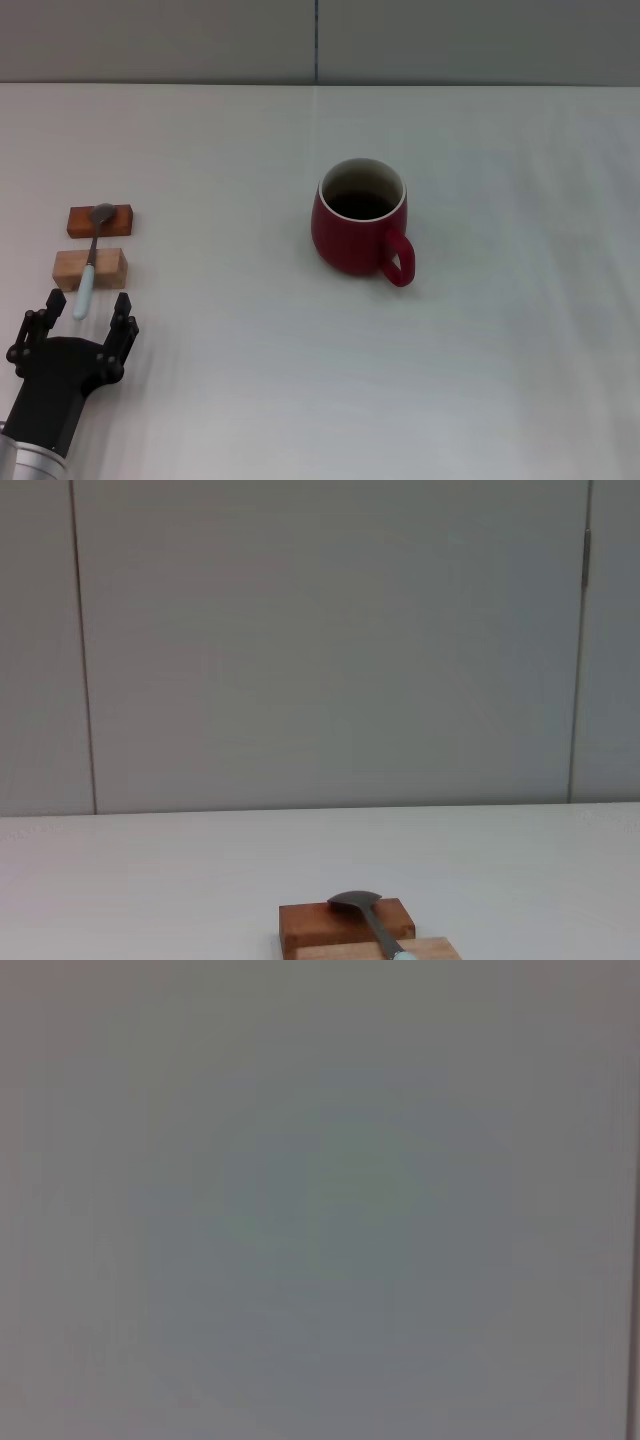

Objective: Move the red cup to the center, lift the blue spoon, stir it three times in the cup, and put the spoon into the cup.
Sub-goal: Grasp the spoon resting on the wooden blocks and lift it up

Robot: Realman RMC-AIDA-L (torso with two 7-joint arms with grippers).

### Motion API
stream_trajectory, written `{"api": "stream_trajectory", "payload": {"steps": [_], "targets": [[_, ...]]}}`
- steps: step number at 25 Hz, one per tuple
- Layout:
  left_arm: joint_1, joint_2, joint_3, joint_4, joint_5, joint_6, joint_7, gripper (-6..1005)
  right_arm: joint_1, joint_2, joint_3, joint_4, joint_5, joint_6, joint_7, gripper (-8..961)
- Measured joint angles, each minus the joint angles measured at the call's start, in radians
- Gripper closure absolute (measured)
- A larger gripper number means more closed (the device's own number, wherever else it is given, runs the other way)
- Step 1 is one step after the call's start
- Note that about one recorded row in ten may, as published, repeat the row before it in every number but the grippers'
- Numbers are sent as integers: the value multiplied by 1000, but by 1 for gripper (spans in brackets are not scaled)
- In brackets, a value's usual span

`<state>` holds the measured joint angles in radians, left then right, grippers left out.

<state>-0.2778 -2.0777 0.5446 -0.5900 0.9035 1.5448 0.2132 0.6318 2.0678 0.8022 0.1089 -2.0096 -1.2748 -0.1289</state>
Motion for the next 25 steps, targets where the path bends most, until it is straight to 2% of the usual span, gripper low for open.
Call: {"api": "stream_trajectory", "payload": {"steps": [23, 25], "targets": [[-38, 4, -47, 17, 0, -50, 0, 275, -8, 2, 0, -2, 0, 0, 5, 617], [-38, 4, -48, 17, 0, -54, 0, 302, -8, 2, 0, -2, 0, 0, 5, 617]]}}
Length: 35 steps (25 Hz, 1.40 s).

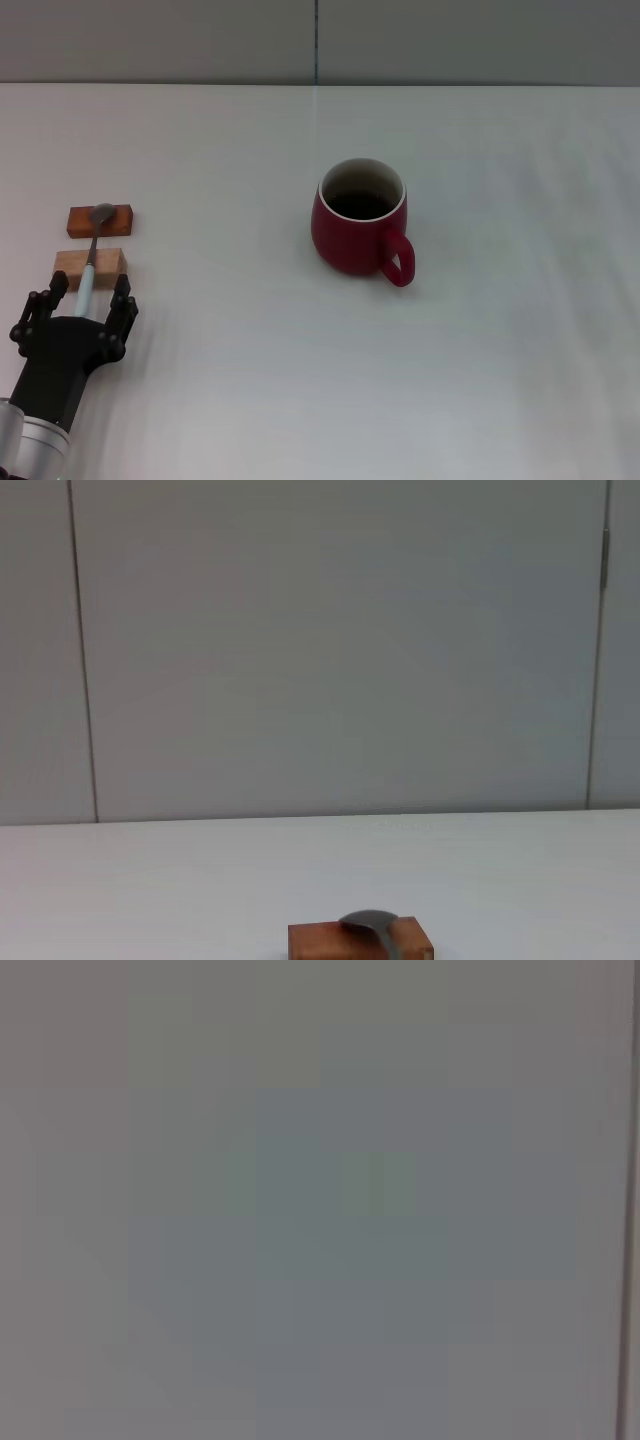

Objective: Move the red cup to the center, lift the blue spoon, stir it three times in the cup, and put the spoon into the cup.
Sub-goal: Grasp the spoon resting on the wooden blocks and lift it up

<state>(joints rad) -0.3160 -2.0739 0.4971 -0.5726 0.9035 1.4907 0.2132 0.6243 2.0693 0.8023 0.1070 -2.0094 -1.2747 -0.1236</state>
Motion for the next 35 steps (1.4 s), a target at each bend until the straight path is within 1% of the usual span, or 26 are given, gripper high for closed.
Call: {"api": "stream_trajectory", "payload": {"steps": [7, 23, 29, 35], "targets": [[1, 1, 0, 12, 0, -8, 0, 397, 0, 0, 0, 2, 0, 0, 0, 617], [2, 0, -8, 27, 0, -11, 0, 415, -2, 1, -5, 2, 0, -1, 0, 617], [2, 0, -8, 27, 0, -19, 0, 509, -2, 1, -6, 2, 0, -9, 1, 617], [1, 0, -8, 28, 0, -28, 0, 510, -5, 2, -6, 2, 0, -12, 1, 617]]}}
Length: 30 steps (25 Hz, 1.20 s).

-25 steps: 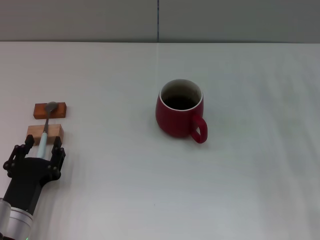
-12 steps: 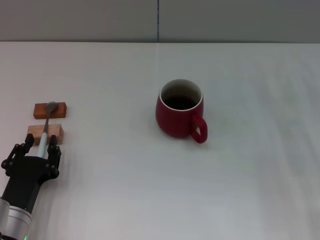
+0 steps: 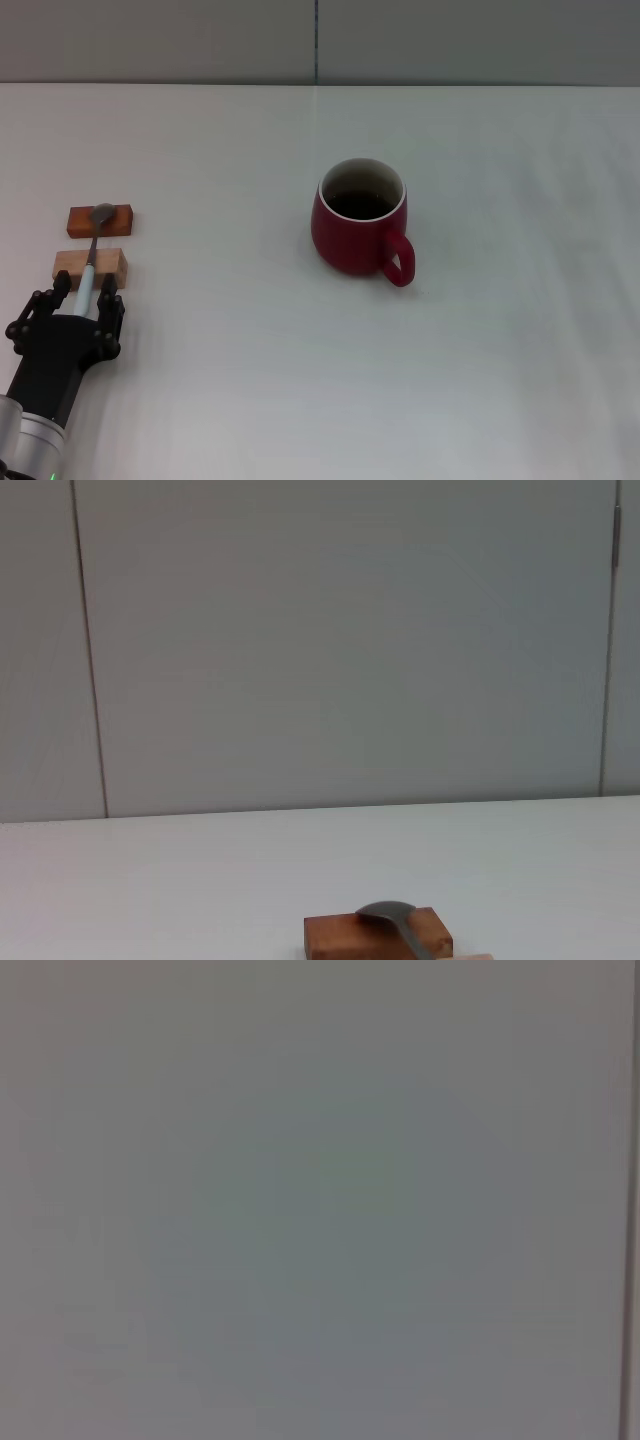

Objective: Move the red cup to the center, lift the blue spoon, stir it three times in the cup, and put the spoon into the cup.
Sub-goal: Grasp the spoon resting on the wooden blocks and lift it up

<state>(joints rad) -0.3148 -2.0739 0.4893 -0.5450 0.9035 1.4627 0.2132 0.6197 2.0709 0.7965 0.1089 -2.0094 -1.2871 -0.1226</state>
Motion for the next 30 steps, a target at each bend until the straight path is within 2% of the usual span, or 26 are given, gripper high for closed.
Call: {"api": "stream_trajectory", "payload": {"steps": [30], "targets": [[-13, 0, -3, 0, 0, -5, 0, 576, -8, 2, -3, 0, 0, 0, 0, 618]]}}
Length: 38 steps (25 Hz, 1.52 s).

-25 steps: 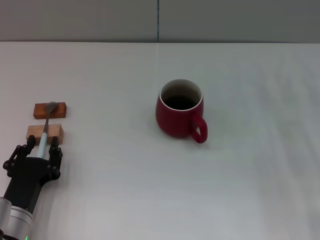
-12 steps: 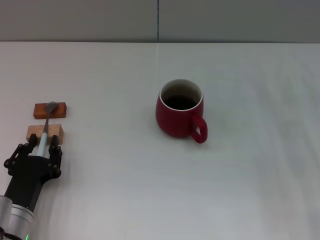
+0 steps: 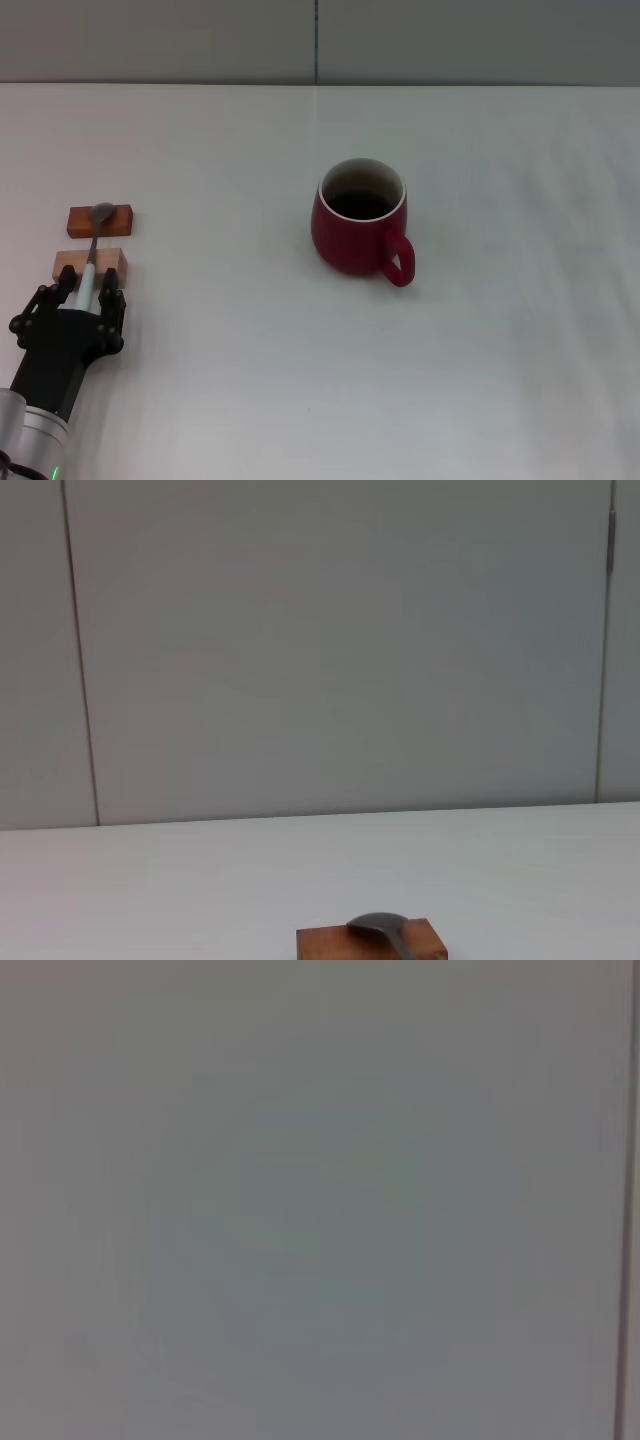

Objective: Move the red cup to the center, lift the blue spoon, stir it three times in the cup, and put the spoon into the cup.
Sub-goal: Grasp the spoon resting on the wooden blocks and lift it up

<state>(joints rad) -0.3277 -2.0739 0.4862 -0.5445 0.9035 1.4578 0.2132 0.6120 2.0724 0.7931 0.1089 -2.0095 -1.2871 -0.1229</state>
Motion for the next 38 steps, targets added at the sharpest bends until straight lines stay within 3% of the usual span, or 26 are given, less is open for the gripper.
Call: {"api": "stream_trajectory", "payload": {"steps": [28, 34, 38], "targets": [[7, -2, -14, 0, 0, -1, 0, 661, 2, 0, 0, 0, -2, -2, -6, 618], [8, -2, -14, 0, 0, -1, 0, 758, 4, 0, 0, 0, -2, -2, -6, 618], [8, -2, -12, 0, 0, -1, 0, 759, 5, 0, 0, 0, -2, -2, -4, 618]]}}
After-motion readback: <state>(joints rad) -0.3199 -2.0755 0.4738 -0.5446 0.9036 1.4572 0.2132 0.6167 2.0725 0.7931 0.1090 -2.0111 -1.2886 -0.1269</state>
